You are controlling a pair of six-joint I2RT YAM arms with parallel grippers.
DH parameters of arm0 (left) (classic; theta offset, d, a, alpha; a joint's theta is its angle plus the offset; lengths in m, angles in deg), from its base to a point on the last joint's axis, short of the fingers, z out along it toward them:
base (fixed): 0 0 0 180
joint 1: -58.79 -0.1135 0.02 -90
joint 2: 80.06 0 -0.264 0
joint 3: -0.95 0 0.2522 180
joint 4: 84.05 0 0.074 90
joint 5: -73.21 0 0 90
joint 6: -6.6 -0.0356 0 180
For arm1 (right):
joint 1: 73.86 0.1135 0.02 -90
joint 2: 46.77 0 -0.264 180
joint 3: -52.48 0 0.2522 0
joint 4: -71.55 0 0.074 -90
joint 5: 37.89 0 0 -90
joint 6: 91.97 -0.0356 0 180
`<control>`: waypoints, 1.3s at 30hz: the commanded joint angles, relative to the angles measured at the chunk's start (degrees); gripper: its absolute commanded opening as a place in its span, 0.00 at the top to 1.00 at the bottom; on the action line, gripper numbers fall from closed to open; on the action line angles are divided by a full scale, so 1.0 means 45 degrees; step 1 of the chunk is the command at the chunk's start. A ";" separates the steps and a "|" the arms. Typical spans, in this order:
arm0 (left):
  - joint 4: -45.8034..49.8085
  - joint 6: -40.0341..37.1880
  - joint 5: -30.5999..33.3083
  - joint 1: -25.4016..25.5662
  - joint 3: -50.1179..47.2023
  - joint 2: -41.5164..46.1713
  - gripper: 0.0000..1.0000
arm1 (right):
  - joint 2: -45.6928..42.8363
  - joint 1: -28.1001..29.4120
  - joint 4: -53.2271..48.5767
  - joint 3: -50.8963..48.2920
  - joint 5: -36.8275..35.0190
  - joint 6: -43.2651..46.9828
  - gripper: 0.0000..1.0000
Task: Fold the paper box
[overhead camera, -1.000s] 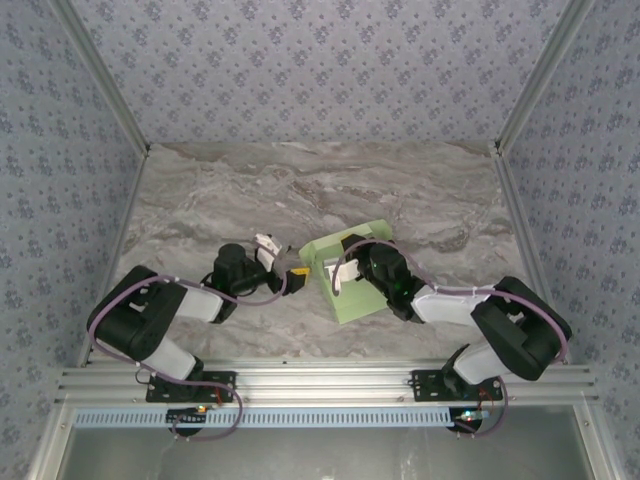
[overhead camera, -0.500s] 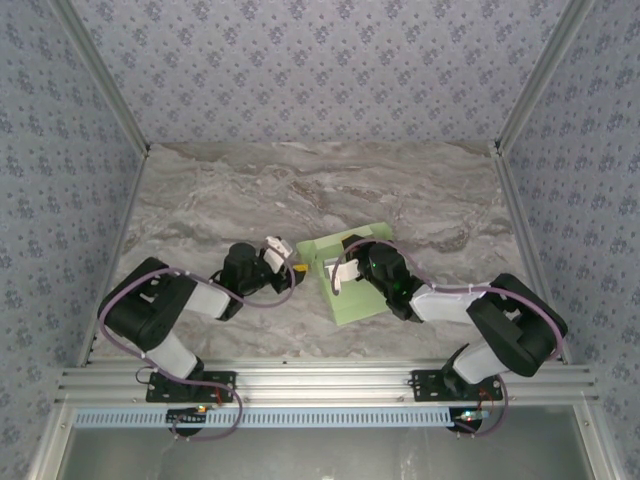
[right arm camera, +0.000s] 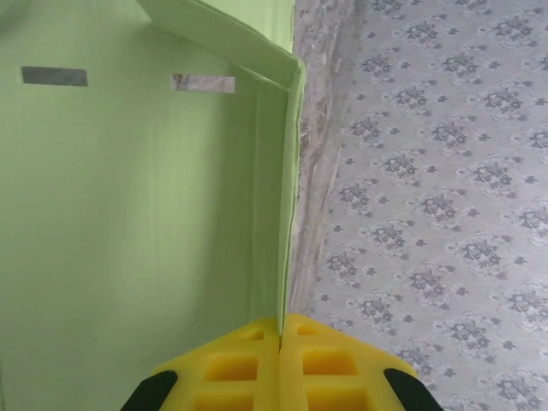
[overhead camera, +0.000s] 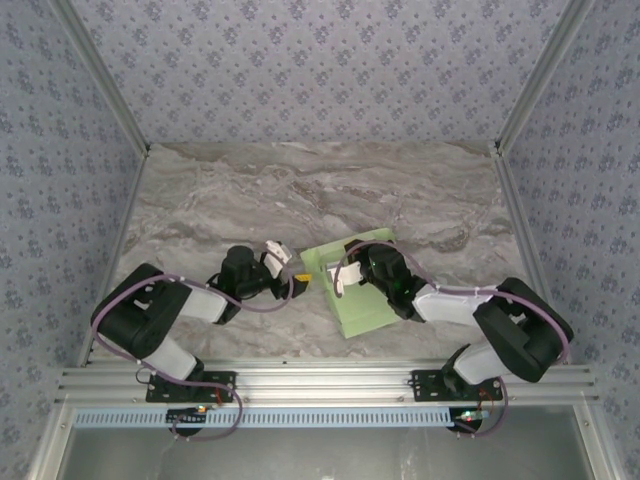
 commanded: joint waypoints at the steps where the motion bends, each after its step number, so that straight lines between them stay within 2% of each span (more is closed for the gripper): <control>1: -0.1003 -0.0222 -0.0309 -0.0130 -0.0172 -0.0050 0.34 | -0.0575 -0.0058 -0.1177 0.0315 0.0462 -0.0297 1.00; 4: -0.2223 -0.0604 -0.0361 -0.0129 -0.0626 -0.0523 0.37 | -0.0634 -0.0038 -0.0832 0.0181 0.0287 -0.0250 1.00; 7: -0.2789 -0.0236 -0.0833 -0.0083 -0.0815 -0.0530 0.36 | -0.0637 -0.0061 -0.0840 0.0203 0.0273 -0.0189 1.00; 11: -0.2389 -0.0064 -0.1015 0.0016 -0.0805 -0.0199 0.21 | -0.0719 -0.0071 -0.0952 0.0174 0.0269 -0.0154 1.00; 14: -0.2128 0.0069 -0.0780 0.0063 -0.0883 0.0180 0.01 | -0.0674 -0.0149 -0.1020 0.0205 0.0186 -0.0152 1.00; 16: -0.1673 -0.0276 0.0360 0.0138 -0.0811 0.0275 0.01 | -0.0763 -0.0142 -0.1049 0.0131 0.0108 -0.0127 1.00; 18: -0.1120 -0.0662 0.1204 0.0105 -0.0646 0.0268 0.06 | -0.0843 -0.0164 -0.1174 0.0129 0.0256 -0.0161 1.00; 21: -0.1137 -0.0977 0.0804 -0.0024 -0.0447 0.0034 0.15 | -0.0735 -0.0169 -0.1273 0.0196 0.0274 -0.0225 1.00; 24: -0.0385 -0.1388 0.0416 0.0006 0.0027 -0.0253 0.29 | -0.0754 -0.0101 -0.1340 0.0131 0.0277 -0.0268 1.00; 32: -0.1282 -0.0982 -0.0694 0.0352 0.0510 -0.1315 0.37 | -0.0671 -0.0093 -0.1470 0.0263 0.0505 -0.0326 1.00; 36: -0.2068 -0.0855 -0.0571 0.0998 0.0601 -0.1797 0.40 | -0.0611 0.0027 -0.1053 0.0128 0.0284 -0.0405 1.00; 39: -0.2807 -0.0355 -0.0678 0.1111 0.0491 -0.2054 0.46 | -0.0637 0.0068 -0.1106 0.0168 0.0349 -0.0386 1.00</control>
